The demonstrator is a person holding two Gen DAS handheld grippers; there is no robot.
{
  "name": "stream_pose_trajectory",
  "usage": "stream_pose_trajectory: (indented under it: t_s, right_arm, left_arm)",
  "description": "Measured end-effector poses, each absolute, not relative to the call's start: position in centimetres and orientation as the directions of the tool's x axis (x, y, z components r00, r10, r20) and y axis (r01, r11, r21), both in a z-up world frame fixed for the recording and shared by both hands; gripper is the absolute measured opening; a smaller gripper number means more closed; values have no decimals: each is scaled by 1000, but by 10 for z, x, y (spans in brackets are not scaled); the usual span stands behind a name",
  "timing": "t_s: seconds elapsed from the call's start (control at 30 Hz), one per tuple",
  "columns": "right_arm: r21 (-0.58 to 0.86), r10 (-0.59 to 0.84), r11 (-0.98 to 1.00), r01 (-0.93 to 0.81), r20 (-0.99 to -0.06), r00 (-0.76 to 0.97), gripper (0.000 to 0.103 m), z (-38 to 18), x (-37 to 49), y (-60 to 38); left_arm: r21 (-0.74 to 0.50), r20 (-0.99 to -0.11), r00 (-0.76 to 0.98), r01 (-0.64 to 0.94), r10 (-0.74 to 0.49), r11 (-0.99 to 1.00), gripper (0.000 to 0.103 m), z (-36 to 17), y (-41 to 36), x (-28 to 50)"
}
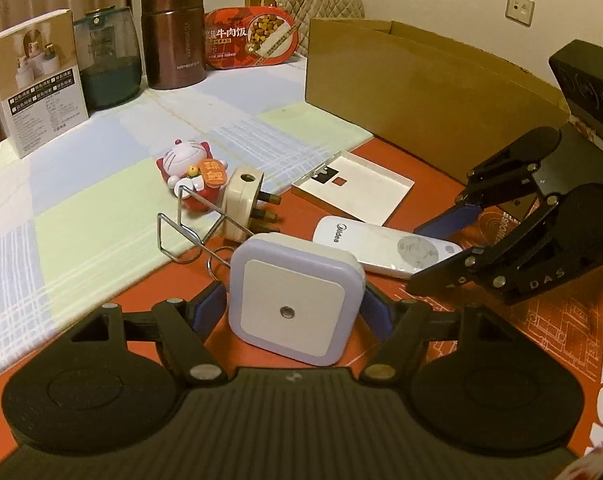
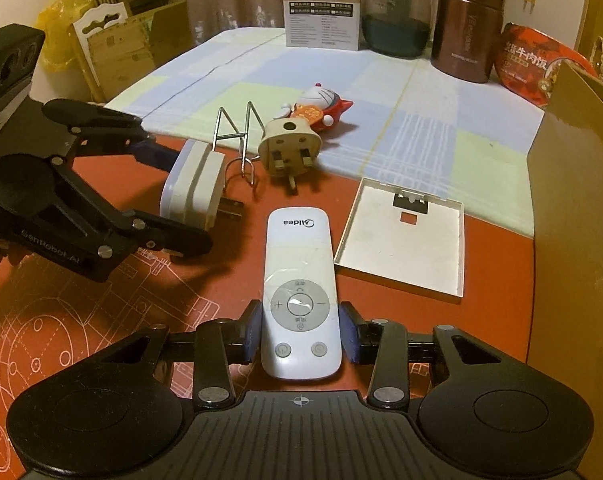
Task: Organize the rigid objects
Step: 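Reach the left tool to the white square night light while the right tool grasps the white Midea remote, then grasp the white square night light with the left tool while the right tool lifts the remote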
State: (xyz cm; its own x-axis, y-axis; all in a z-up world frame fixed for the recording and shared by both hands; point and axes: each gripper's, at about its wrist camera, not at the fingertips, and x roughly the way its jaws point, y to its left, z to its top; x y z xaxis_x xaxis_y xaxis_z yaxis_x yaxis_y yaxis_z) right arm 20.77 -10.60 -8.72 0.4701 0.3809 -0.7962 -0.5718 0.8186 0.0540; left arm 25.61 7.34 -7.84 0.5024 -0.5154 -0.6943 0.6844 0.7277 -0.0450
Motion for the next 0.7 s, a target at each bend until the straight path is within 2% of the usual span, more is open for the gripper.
stream_pose_trajectory:
  t_s: [0.13,0.27,0.47,0.57,0.7]
  right_arm:
    - [66,375,834,-548,-797,474,37,-86,205,-106]
    - [70,365,844,-531,-801,475,37,-84,198,-109]
    - [73,357,859,-506,-795,491,37,-79,180,-123]
    - [80,362,862,-501,-789,497,38,-84,169,-129]
    - [21,360,839,-544,-772,525,39,-88,164,-125]
  left_arm:
    - [-26,-718,520,644,-462,765,62,-76,67,248]
    - [1,-731,551,590,-403,807,62,-74,59,235]
    - [-21,-760,566,470,-320,882,62,-69,41,212]
    - [-30,-761,583,407,-285,913,62,-68,38,201]
    - [-42,-740,619,349,-264,936,62,-69,43,194]
